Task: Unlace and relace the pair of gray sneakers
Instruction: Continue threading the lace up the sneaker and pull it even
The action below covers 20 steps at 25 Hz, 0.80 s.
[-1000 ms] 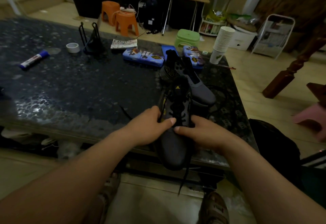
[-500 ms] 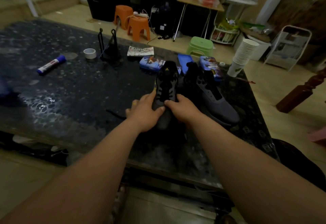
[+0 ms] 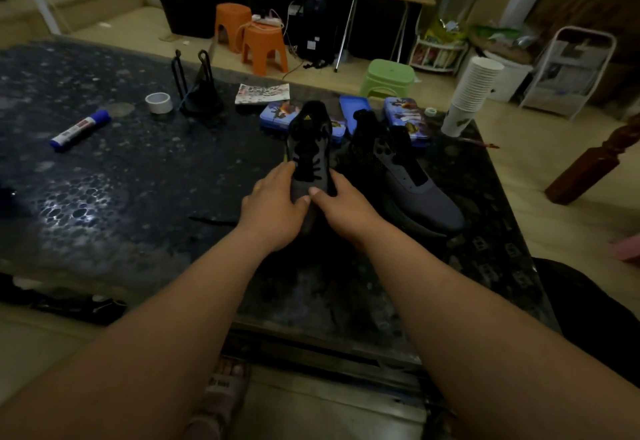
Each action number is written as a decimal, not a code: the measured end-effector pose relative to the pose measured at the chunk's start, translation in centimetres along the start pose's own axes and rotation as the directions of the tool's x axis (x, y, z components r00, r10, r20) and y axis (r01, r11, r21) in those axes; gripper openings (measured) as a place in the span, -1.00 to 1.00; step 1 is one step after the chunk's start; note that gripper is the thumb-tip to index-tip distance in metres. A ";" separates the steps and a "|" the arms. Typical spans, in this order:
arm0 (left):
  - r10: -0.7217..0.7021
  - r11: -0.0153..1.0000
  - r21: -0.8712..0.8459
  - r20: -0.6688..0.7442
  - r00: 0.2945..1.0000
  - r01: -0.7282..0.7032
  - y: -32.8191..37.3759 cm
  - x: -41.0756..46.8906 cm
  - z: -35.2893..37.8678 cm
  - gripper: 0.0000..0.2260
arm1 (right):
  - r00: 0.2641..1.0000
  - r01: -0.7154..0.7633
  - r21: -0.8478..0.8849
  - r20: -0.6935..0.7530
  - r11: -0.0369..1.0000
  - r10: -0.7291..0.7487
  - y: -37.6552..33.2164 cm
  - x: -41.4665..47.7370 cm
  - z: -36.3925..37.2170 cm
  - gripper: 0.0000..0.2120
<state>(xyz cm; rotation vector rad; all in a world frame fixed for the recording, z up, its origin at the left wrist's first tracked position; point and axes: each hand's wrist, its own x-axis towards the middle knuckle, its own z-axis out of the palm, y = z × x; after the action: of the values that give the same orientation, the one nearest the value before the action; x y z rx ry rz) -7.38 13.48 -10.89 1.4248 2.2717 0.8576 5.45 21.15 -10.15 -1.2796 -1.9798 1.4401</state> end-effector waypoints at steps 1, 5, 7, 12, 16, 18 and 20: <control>0.049 0.998 0.051 -0.034 0.998 -0.047 0.9 -0.5 0.4 -0.39 | 1.000 0.010 -0.019 -0.006 1.000 -0.010 0.4 -0.5 -0.2 -0.48; 0.280 0.932 0.250 -0.044 0.959 -0.261 1.5 -2.5 2.6 -0.46 | 0.987 -0.101 0.087 -0.117 0.991 0.111 0.9 -1.4 0.2 -0.48; 0.312 0.896 0.326 0.017 0.950 -0.300 0.3 -1.9 3.1 -0.46 | 0.986 -0.126 0.143 -0.092 0.982 0.140 0.7 -1.2 0.3 -0.56; 0.364 0.867 0.394 -0.078 0.928 -0.307 1.6 -0.3 2.5 -0.45 | 0.989 0.047 -0.066 -0.136 0.997 -0.055 0.7 -2.0 -4.1 -0.62; 0.185 0.967 -0.167 -0.063 0.981 -0.193 9.2 -2.3 6.2 -0.59 | 0.878 -0.111 -0.331 -0.474 0.937 -0.063 2.6 -1.7 -13.1 -0.58; -0.016 0.932 -0.352 0.205 0.979 0.089 12.4 -1.9 8.5 -0.52 | 0.916 -0.309 -0.392 -0.367 0.867 0.161 3.2 -0.4 -14.7 -0.47; -0.123 0.845 -0.458 0.339 0.933 0.278 13.0 -0.5 9.5 -0.44 | 0.940 -0.328 -0.432 -0.241 0.840 0.243 2.7 0.1 -14.5 -0.45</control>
<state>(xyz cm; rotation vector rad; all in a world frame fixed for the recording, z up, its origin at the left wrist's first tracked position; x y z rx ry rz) 7.20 20.22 -9.81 0.9781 1.7583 0.9919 17.24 29.36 -6.68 -1.9121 -2.1552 0.9337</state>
